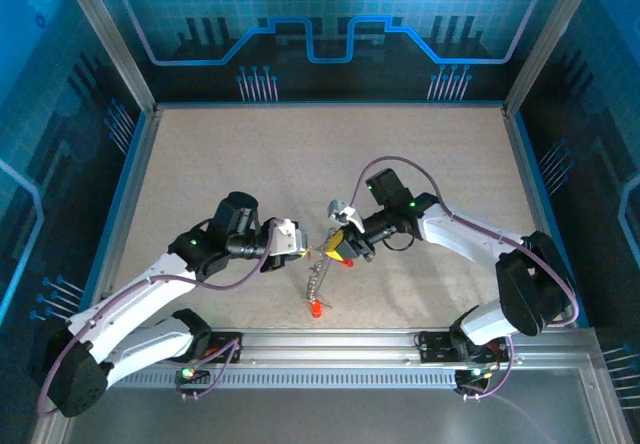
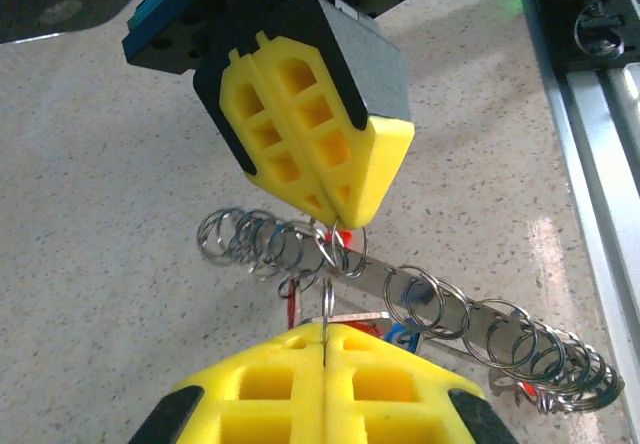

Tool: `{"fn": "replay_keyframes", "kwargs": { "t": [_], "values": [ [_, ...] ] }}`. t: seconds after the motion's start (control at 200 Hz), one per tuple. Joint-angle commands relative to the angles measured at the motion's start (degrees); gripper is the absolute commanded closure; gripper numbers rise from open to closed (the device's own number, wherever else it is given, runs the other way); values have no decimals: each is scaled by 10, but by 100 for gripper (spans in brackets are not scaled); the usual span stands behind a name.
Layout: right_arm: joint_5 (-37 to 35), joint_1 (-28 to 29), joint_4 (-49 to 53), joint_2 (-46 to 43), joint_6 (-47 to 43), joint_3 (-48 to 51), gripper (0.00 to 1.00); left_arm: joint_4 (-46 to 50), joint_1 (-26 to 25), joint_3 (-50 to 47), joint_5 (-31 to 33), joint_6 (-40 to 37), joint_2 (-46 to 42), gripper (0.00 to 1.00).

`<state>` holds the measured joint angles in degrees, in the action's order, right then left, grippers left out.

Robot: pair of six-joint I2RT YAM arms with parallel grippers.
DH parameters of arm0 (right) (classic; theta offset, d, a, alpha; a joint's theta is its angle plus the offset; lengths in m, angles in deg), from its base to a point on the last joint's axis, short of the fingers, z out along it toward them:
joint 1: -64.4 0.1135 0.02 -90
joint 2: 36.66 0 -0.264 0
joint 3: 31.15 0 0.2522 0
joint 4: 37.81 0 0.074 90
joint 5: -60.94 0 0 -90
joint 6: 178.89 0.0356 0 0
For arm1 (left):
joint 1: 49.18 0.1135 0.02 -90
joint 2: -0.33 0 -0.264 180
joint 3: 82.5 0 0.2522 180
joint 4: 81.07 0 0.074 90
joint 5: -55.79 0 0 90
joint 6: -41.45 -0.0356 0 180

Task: Put the keys on the keyring

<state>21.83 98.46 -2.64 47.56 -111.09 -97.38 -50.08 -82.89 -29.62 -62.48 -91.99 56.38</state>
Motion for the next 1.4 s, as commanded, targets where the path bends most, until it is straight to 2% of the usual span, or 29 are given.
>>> {"fn": "replay_keyframes", "kwargs": {
  "t": [0.0,0.13,0.405,0.765,1.026,1.196,1.396],
  "values": [
    [41,-2,-23,-21,-28,13,100,-10,-5,-8,-44,5,13,100],
    [61,3,-61,-52,-71,53,100,-17,-6,-7,-53,10,19,100],
    [41,36,-76,-124,-164,84,100,-13,-28,0,-75,8,21,100],
    [-60,61,-225,-258,-188,185,100,55,-54,10,-89,-14,-27,100],
    [-136,86,-235,-292,-220,197,100,59,-55,1,-67,-5,-73,100],
    [-173,109,-236,-300,-240,196,100,30,-62,-4,-48,-16,-61,100],
    [-251,160,-232,-319,-292,202,100,35,-73,-5,-11,-52,-46,100]
  ]
}}
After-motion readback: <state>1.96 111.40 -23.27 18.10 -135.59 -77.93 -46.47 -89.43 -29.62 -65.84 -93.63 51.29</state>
